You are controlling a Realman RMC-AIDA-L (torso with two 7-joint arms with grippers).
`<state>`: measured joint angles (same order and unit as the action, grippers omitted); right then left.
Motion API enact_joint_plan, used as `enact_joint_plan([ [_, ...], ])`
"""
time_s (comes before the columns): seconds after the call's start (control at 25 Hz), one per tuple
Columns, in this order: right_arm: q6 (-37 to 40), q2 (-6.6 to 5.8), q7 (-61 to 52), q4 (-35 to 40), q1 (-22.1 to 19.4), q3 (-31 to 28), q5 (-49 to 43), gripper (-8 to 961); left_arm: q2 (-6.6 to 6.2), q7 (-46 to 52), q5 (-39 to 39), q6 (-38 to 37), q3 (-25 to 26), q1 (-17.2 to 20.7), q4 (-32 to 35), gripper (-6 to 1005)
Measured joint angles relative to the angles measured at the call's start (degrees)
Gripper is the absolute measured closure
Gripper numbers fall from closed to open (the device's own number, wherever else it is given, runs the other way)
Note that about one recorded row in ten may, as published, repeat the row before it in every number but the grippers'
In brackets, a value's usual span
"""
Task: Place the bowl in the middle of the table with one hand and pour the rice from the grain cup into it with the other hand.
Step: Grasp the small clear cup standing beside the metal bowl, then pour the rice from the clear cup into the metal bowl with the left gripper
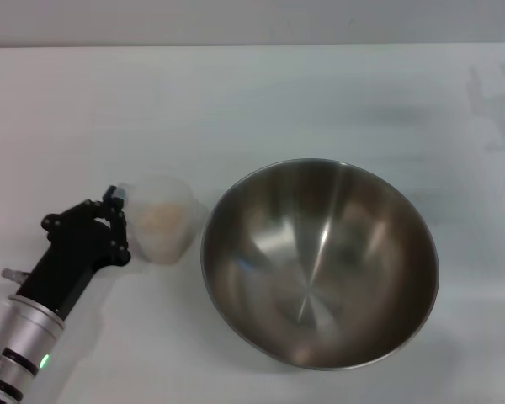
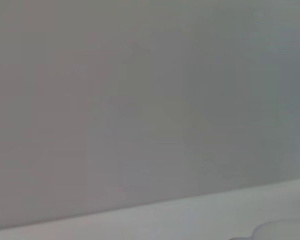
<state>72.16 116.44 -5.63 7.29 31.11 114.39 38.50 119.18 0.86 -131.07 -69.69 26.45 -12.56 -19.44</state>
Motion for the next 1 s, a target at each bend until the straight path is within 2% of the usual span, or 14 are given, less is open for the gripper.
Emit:
enact_joint_plan([
  [0.12,-0.01,-0.1,0.0,0.0,0.35,0.02,0.0,461,0.0,-4.18,0.04,-1.31,2.09,0.39,-1.42,971],
  [0.28,-0.01,-0.2,0.04,0.01,0.65,-0.16,0.09,461,0.0,-15.64,0.05,-5.69,3.43,0.19,-3.41,972],
  [0.32,0.06,-0.16,0.16,0.04,0.66,-0.32,0.24,461,0.0,-17.63,-0.02,-7.03,3.42,-0.16,-3.52,972],
  [0.36,0.35,0.0,0.57,0.21,0.59,-0.75,0.52,461,0.0,-23.44,-0.41,-11.65,3.1,-1.43,-3.61,972],
  [0.4,0.35,0.0,0.57,0.21,0.59,-0.75,0.52,461,0.0,-23.44,-0.41,-11.65,3.1,-1.43,-3.61,972],
  [0.52,0.45,0.32,1.44,0.36,0.25,-2.15,0.6,461,-0.02,-31.91,-1.7,-17.21,1.88,-3.21,-3.57,972],
  [0.56,0.41,0.65,2.01,0.34,0.16,-3.87,0.62,461,-0.06,-37.79,-3.48,-19.49,1.17,-4.14,-3.55,972],
  [0.64,0.43,0.79,2.17,0.26,0.1,-4.68,0.62,461,-0.07,-40.26,-4.35,-19.89,1.06,-4.38,-3.49,972],
  [0.76,0.58,1.07,2.71,0.14,-0.07,-6.39,0.62,461,-0.09,-51.67,-8.82,-19.88,0.91,-5.23,-3.06,972],
  [1.0,0.55,1.25,2.76,0.21,-0.31,-6.48,0.64,461,-0.04,-63.18,-13.26,-18.74,0.74,-5.51,-2.41,972],
])
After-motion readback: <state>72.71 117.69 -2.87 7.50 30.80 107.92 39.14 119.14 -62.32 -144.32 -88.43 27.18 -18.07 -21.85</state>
